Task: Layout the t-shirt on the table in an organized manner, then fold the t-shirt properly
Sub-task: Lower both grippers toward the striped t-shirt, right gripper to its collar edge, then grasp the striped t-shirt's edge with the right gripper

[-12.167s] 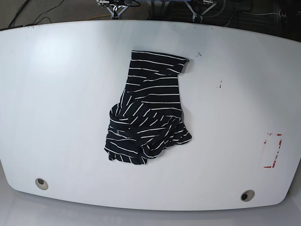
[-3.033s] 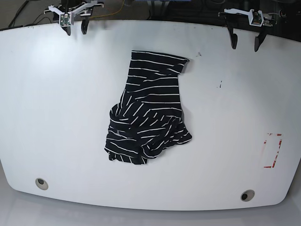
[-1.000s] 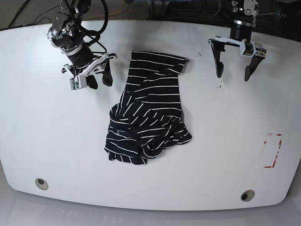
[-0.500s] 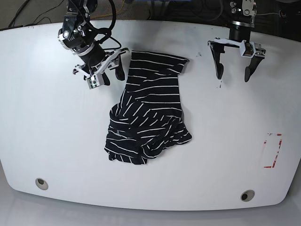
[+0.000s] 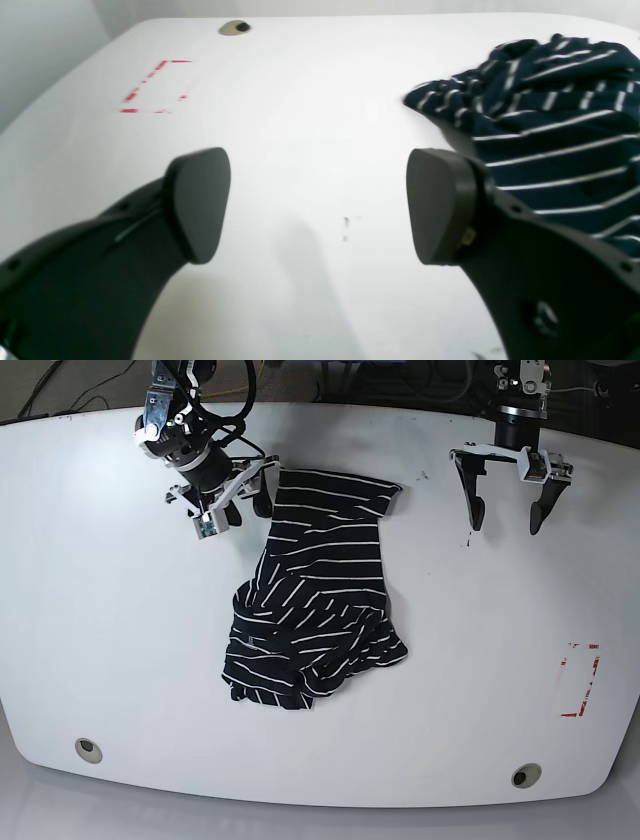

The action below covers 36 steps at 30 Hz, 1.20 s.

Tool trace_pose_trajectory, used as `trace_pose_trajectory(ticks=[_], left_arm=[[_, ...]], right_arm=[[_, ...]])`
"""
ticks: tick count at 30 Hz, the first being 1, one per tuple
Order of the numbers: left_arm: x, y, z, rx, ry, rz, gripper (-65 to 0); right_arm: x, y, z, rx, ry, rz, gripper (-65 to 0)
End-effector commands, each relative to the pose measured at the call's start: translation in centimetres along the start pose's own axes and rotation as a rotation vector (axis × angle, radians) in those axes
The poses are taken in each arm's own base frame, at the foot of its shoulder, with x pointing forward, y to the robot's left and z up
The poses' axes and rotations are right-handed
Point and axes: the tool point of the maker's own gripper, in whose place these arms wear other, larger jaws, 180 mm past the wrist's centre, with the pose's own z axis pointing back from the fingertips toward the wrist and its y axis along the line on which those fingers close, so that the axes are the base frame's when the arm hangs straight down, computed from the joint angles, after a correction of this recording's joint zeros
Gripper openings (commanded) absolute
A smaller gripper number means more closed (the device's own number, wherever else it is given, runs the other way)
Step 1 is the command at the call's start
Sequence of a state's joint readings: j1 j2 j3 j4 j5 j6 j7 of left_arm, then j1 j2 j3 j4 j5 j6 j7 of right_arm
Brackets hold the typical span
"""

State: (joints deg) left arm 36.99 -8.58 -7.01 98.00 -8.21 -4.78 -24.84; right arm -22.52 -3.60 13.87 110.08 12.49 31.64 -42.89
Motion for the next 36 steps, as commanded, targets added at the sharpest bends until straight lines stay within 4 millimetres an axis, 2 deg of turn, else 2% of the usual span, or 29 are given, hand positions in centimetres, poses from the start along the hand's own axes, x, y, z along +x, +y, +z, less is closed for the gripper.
trace_pose_trajectory(ticks=[1,9,14,23,36], left_arm=[[1.4,0.7,0.0,0.016,-0.049,-0.011,-12.7],[1.5,1.1,0.0,0.021,-0.051,-0.020,-12.7],[1.6,1.8,0.1,0.036,-0.052,-0.030,-12.7],[1.8,2.7,0.1,0.058,-0.056,-0.044,-12.7],[2.1,4.4,0.4,0.094,-0.058,-0.072,-12.7]], right_arm=[[1.0,0.4,0.2,0.016,-0.043,-0.003,-35.8],[0.5,1.0,-0.2,0.030,-0.037,-0.031,-35.5],[-0.6,1.4,-0.7,0.051,-0.008,-0.049,-35.4],[-1.5,4.3,-1.8,0.148,0.044,0.036,-35.6],[-1.3,3.7,-1.8,0.118,0.041,0.020,-35.4]])
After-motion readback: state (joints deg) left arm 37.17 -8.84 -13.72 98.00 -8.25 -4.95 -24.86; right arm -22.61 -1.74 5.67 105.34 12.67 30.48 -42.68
